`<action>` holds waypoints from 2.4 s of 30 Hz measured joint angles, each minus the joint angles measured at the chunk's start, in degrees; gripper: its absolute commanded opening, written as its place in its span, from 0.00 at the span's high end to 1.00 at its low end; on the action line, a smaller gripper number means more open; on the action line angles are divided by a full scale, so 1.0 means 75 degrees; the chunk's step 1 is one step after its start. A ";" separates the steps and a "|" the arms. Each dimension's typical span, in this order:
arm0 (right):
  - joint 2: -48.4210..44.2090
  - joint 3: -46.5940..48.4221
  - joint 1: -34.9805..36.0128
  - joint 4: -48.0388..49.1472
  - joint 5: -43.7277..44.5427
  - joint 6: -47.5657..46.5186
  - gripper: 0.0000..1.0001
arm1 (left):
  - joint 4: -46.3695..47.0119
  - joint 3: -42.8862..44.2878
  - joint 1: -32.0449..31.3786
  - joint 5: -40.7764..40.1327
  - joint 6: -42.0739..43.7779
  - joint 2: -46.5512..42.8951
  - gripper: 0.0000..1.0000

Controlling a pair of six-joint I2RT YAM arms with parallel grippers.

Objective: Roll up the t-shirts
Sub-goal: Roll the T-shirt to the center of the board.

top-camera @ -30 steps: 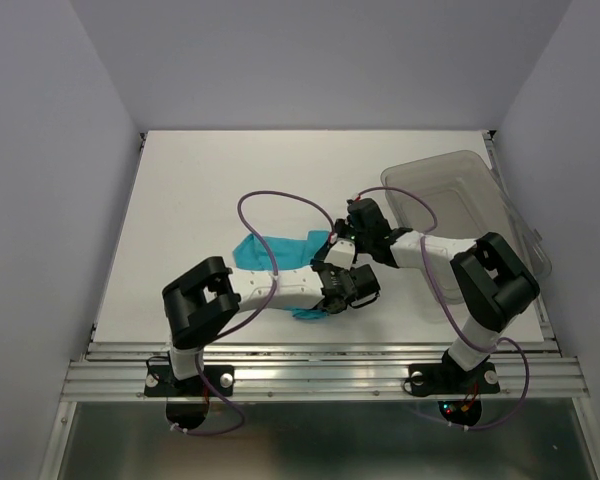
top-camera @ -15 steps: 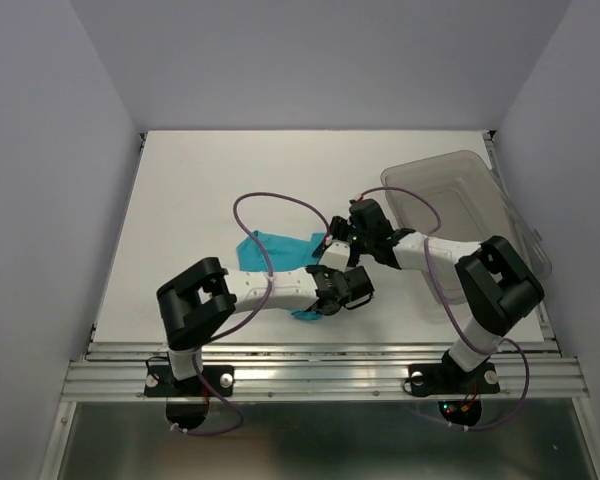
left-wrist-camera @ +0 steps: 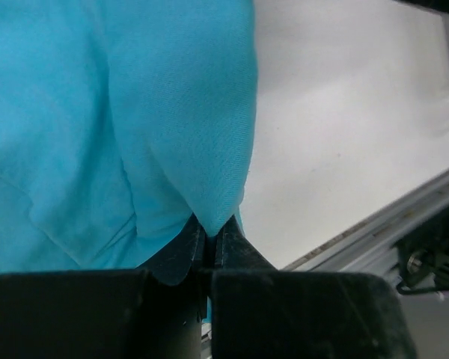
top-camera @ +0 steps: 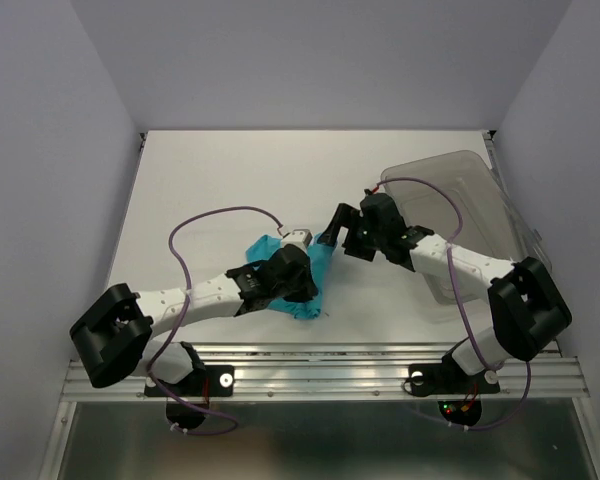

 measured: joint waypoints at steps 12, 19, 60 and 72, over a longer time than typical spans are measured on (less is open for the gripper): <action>-0.0726 0.0058 0.0000 -0.0536 0.0918 -0.0251 0.03 | 0.2731 -0.1798 0.1236 0.3048 -0.0315 -0.0758 1.00; -0.0764 0.0058 0.0000 -0.0659 0.0994 -0.0335 0.07 | 0.3739 -0.2433 0.1982 0.4089 -0.0691 -0.0997 1.00; 0.1504 0.0764 0.0985 -0.0020 -0.0697 -0.0667 0.96 | 0.1848 -0.2404 0.2894 0.3701 -0.0122 -0.1550 0.12; 0.1845 0.0991 0.1107 -0.0061 -0.0691 -0.0685 0.95 | -0.0638 -0.1177 0.2900 0.1918 0.0259 -0.2780 0.37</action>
